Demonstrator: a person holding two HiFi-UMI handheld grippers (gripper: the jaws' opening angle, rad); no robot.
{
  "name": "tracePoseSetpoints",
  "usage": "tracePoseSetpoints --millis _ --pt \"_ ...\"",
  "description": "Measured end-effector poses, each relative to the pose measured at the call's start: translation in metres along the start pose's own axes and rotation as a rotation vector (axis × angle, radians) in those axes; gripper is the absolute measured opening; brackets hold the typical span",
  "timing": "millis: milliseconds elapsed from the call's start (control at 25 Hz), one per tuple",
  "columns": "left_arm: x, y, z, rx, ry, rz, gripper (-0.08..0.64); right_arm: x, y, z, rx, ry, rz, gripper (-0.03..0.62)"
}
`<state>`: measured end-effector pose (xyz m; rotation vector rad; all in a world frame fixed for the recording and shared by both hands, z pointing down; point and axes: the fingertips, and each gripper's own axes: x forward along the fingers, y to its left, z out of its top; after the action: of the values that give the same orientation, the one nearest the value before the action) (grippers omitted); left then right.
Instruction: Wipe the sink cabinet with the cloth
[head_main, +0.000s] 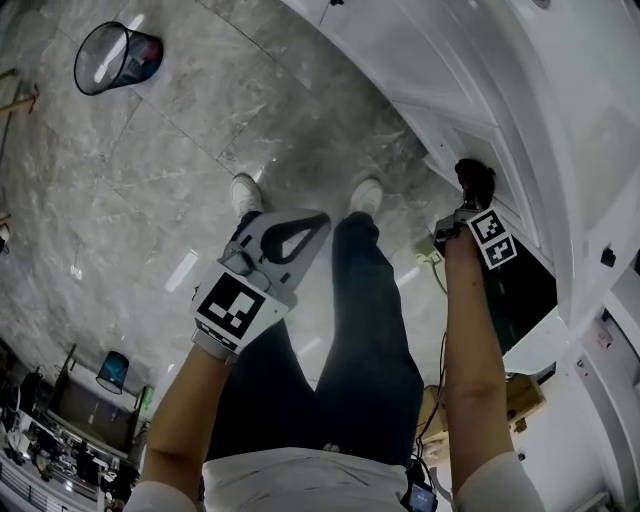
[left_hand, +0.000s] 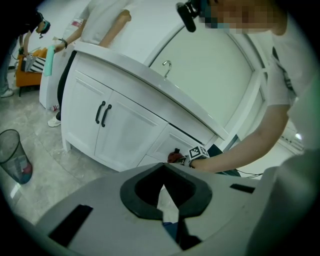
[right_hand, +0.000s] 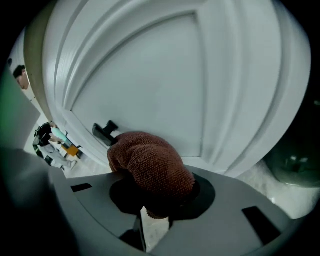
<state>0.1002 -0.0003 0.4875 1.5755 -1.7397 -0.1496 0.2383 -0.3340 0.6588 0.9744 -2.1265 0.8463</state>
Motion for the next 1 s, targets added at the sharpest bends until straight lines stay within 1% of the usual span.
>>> tracePoseSetpoints --millis 120,200,320,440,560,640,800,920,1000 --pt "0.002 -0.002 0.002 0.019 0.001 -0.006 0.012 -0.013 -0.022 0.005 -0.008 -0.011 -0.016 0.104" --pt "0.005 -0.005 0.004 0.019 0.004 -0.013 0.012 -0.021 -0.032 0.009 -0.009 -0.019 -0.017 0.104" --pt "0.007 -0.01 0.005 0.028 0.006 -0.027 0.012 -0.03 -0.036 0.013 0.017 -0.038 -0.02 0.104" --pt "0.01 -0.017 0.005 0.029 0.008 -0.039 0.012 -0.037 -0.033 0.018 0.03 -0.043 -0.052 0.104" --pt "0.012 -0.022 0.003 0.035 0.009 -0.047 0.012 -0.044 -0.027 0.025 -0.022 -0.053 -0.098 0.104" --pt "0.012 -0.025 0.002 0.044 0.005 -0.052 0.012 -0.05 -0.019 0.032 -0.069 -0.075 -0.109 0.104" --pt "0.009 -0.028 0.0 0.041 -0.001 -0.057 0.012 -0.058 0.006 0.046 -0.167 -0.119 -0.083 0.104" --pt "0.004 -0.027 -0.002 0.041 -0.004 -0.055 0.012 -0.061 0.025 0.052 -0.221 -0.126 -0.054 0.104" --pt "0.001 -0.026 -0.002 0.04 -0.008 -0.05 0.012 -0.061 0.033 0.053 -0.257 -0.124 -0.051 0.104"
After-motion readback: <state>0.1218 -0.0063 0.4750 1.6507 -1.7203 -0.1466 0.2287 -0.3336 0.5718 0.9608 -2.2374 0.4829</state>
